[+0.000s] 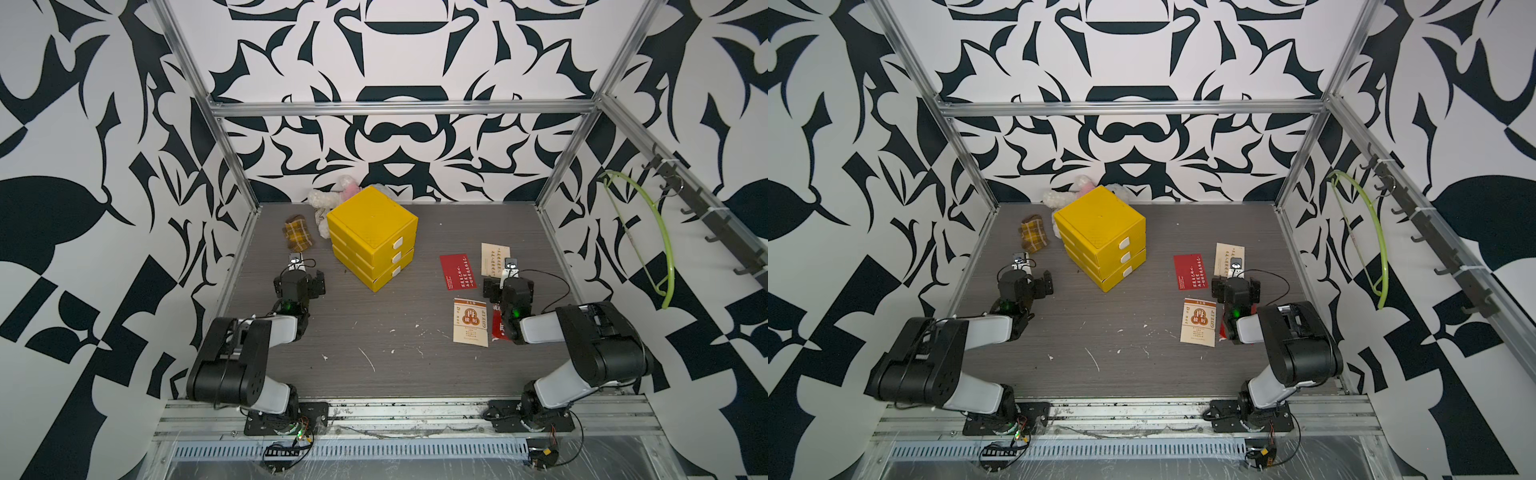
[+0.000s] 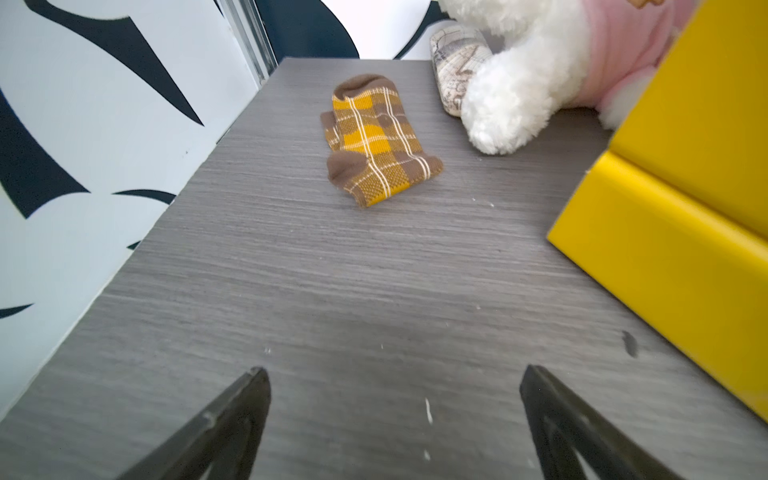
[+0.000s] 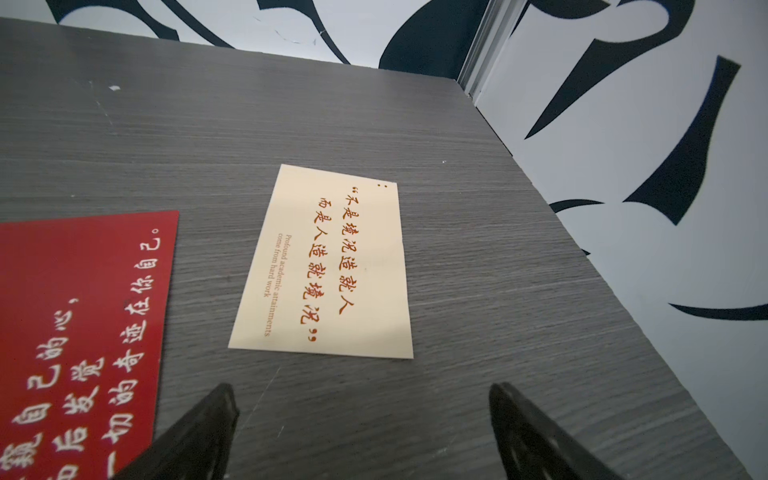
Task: Take the postcards out of the drawer
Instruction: Reset both arms
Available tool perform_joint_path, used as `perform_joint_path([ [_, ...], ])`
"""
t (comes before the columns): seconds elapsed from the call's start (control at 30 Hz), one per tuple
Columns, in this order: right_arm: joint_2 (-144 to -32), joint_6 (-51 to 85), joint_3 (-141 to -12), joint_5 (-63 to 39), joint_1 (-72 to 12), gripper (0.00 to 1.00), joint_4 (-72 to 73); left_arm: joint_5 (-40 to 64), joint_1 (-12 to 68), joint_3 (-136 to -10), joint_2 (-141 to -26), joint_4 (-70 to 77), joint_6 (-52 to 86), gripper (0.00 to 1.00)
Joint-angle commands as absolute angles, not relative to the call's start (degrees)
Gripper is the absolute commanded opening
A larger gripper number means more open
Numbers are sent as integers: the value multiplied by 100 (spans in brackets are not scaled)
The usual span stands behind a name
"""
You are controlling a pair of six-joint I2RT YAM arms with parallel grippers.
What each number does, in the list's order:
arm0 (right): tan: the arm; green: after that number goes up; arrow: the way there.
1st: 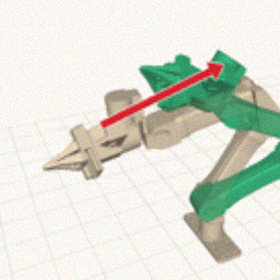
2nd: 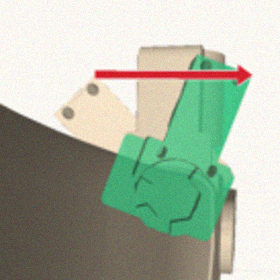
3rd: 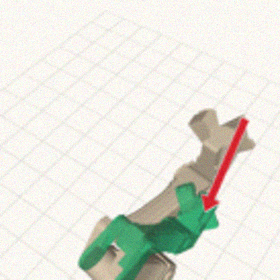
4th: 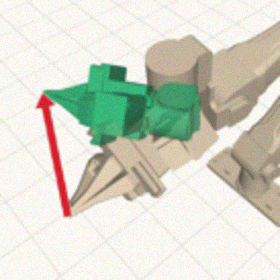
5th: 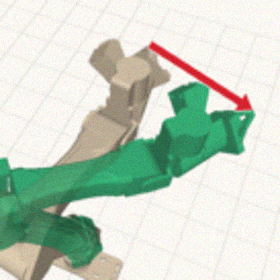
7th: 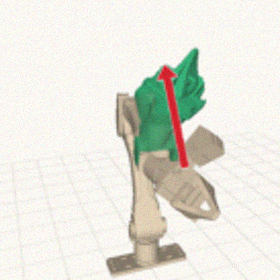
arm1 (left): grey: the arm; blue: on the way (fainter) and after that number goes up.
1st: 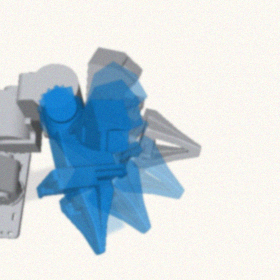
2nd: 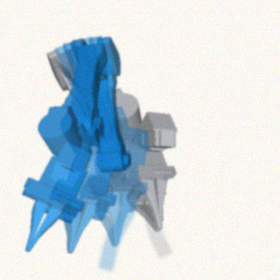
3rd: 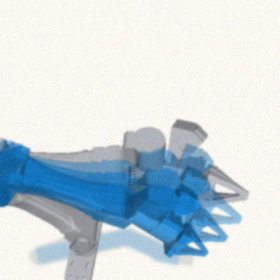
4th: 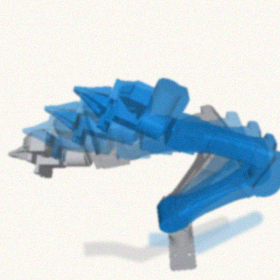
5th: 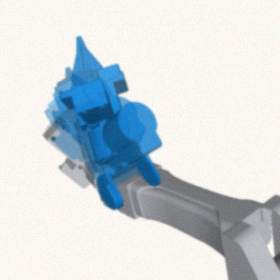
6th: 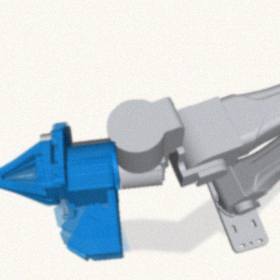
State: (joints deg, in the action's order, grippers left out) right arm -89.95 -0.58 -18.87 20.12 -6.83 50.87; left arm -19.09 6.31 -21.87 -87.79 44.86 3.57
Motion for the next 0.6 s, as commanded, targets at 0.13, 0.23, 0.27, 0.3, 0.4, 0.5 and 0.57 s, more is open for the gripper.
perform_joint_path([
  [0.13,-8906,-27,-2013,1894,-662,100,5256,-1664,588,-2005,-8898,5475,171,99],
  [0.23,-8909,-26,-2021,1900,-666,100,5247,-1565,528,-2079,-8860,5254,235,99],
  [0.27,-8912,-30,-2021,1898,-659,100,5247,-1566,525,-2080,-8868,5260,232,99],
  [0.3,-8912,-30,-2023,1892,-660,100,5252,-1564,522,-2079,-8868,5257,237,99],
  [0.4,-8930,-21,-2071,1829,-638,100,5185,-1556,524,-2078,-8865,5258,229,99],
  [0.5,-8929,50,-2102,1648,-538,100,5116,-1563,525,-2082,-8859,5260,229,99],
  [0.57,-8887,51,-2103,1607,-527,100,5050,-1571,525,-2096,-8868,5251,220,99],
])
